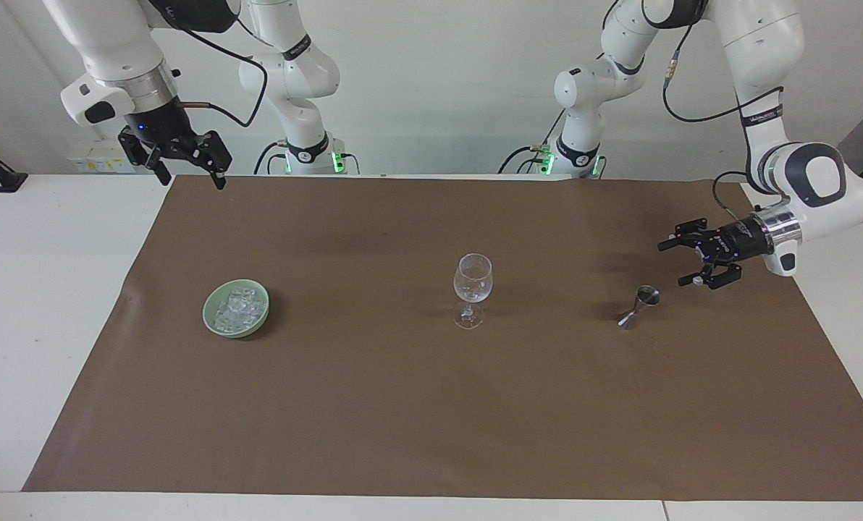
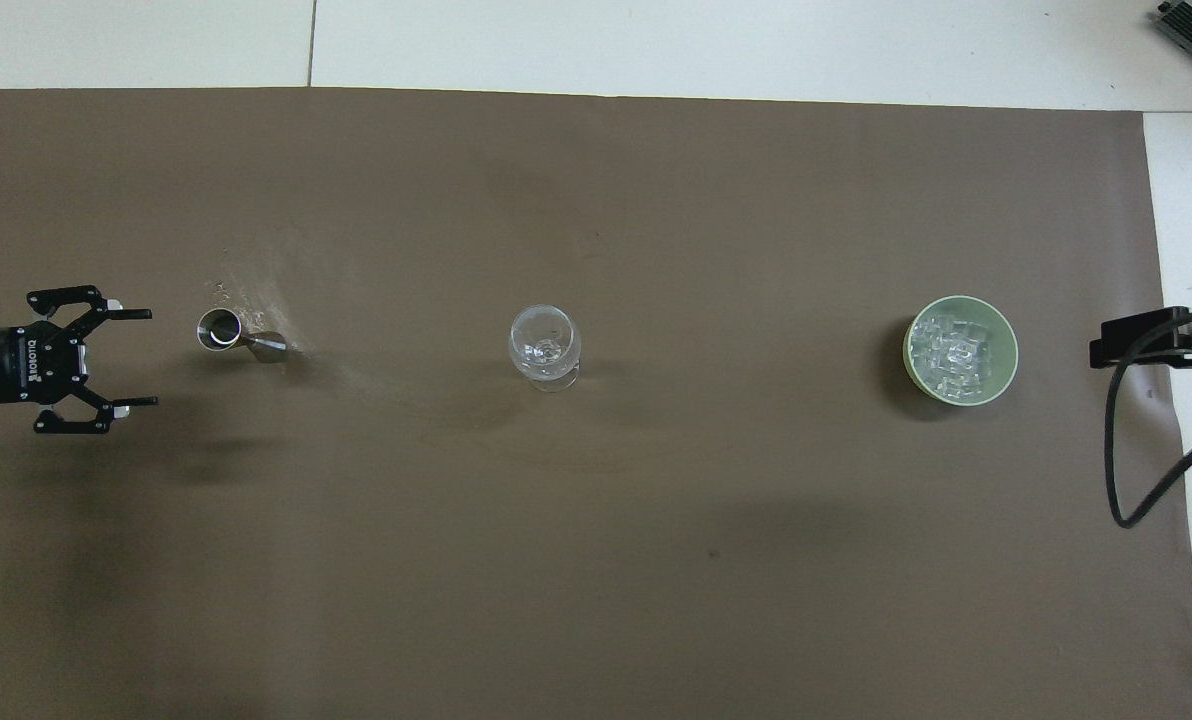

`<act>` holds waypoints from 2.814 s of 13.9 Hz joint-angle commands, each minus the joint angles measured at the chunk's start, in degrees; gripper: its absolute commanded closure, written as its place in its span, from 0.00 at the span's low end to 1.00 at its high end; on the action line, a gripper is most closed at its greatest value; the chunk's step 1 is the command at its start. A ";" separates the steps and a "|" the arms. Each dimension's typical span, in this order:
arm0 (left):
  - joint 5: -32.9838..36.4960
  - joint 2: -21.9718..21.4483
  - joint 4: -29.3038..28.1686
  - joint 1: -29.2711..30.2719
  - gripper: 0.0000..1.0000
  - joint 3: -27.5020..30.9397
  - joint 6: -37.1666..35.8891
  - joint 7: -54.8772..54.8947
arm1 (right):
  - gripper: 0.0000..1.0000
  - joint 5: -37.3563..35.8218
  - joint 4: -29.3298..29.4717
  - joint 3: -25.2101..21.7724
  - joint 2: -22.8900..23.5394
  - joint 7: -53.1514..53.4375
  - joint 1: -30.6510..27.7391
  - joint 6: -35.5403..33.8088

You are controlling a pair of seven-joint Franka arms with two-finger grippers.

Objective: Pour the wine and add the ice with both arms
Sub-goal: 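Close the left gripper around the silver bottle's body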

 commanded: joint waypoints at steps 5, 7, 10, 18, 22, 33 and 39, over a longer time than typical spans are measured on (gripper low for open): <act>-0.35 8.19 4.97 6.12 0.00 -6.36 -1.55 -1.11 | 0.00 0.74 -0.69 0.18 -0.98 -1.06 -0.35 -0.54; -0.44 9.52 5.58 6.21 0.00 -6.45 -2.16 -1.20 | 0.00 0.74 -0.69 0.18 -0.98 -1.06 -0.35 -0.54; -1.93 11.63 5.58 7.00 0.00 -6.27 -3.22 -1.11 | 0.00 0.74 -0.69 0.18 -0.98 -1.06 -0.35 -0.54; -10.37 18.40 5.15 6.30 0.00 -7.15 -1.29 -0.41 | 0.00 0.74 -0.69 0.18 -0.98 -1.06 -0.35 -0.54; -10.81 18.75 5.58 6.56 0.00 -8.91 -0.15 1.07 | 0.00 0.74 -0.69 0.18 -0.98 -1.06 -0.35 -0.54; -12.04 18.75 4.79 4.98 0.00 -9.52 -0.76 7.06 | 0.00 0.74 -0.69 0.18 -0.98 -1.06 -0.35 -0.54; -12.13 18.66 4.53 4.98 0.00 -10.49 -1.55 8.37 | 0.00 0.74 -0.69 0.18 -0.98 -1.06 -0.35 -0.54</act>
